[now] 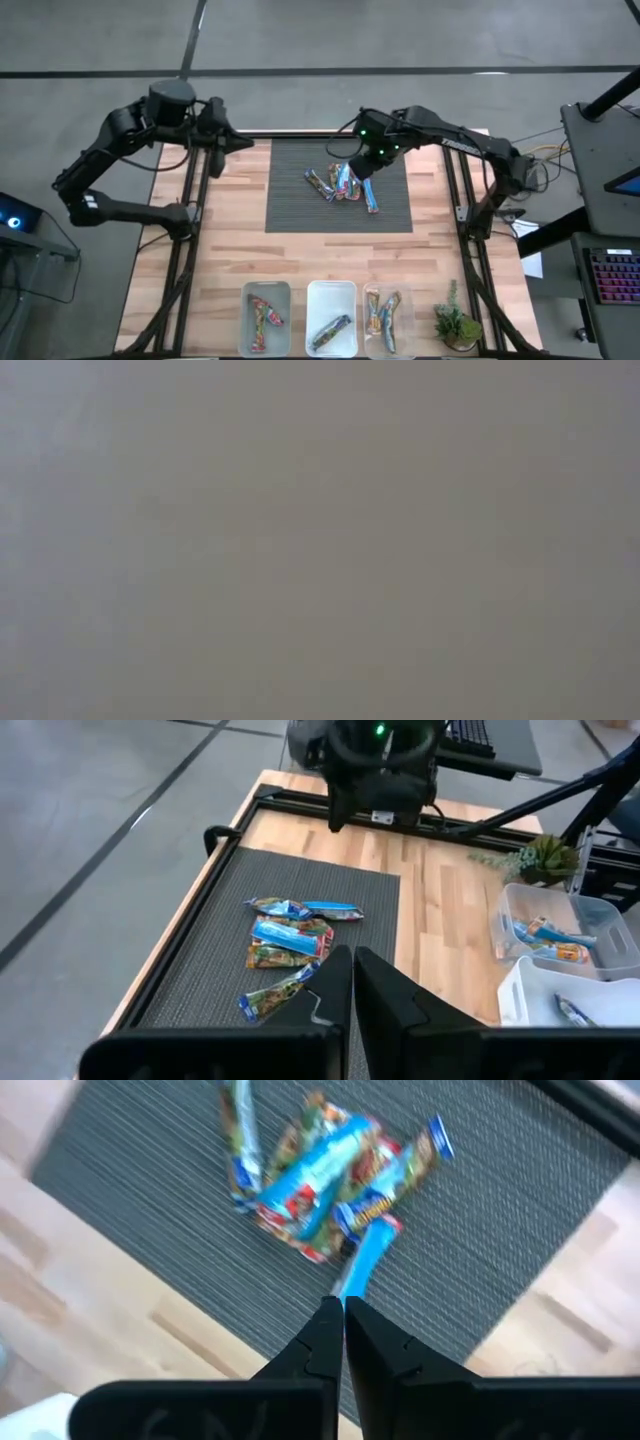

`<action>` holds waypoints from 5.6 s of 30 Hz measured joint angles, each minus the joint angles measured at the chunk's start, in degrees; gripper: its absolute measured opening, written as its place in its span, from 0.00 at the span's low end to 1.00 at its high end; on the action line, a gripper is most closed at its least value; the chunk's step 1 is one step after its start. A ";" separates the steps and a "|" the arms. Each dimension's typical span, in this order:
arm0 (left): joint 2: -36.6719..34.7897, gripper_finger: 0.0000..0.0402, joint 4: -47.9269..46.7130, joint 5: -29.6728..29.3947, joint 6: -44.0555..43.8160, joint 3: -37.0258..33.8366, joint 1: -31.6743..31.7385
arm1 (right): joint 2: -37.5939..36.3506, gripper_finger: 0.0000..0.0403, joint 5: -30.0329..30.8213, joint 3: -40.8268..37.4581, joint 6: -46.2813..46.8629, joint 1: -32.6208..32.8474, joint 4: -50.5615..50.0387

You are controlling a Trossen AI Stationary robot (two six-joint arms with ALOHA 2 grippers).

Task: Pick and place Granola Bars by type
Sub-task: Put the bottom red granola bar into the gray bin

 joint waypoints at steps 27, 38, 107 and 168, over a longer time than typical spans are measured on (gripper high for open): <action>-0.37 0.00 -0.07 0.08 3.12 -1.96 0.02 | 2.31 0.44 -2.97 -17.64 7.30 0.16 8.69; -0.37 0.00 -0.09 0.08 3.07 -1.96 0.02 | 2.22 0.57 -2.93 -22.94 7.32 0.05 14.17; -0.35 0.00 -0.11 0.08 1.60 -1.96 0.00 | 6.07 0.58 -2.85 -40.79 13.94 0.16 42.43; -0.35 0.00 0.33 0.07 1.60 -1.96 0.00 | 3.64 0.18 -2.95 -35.45 10.14 0.14 33.21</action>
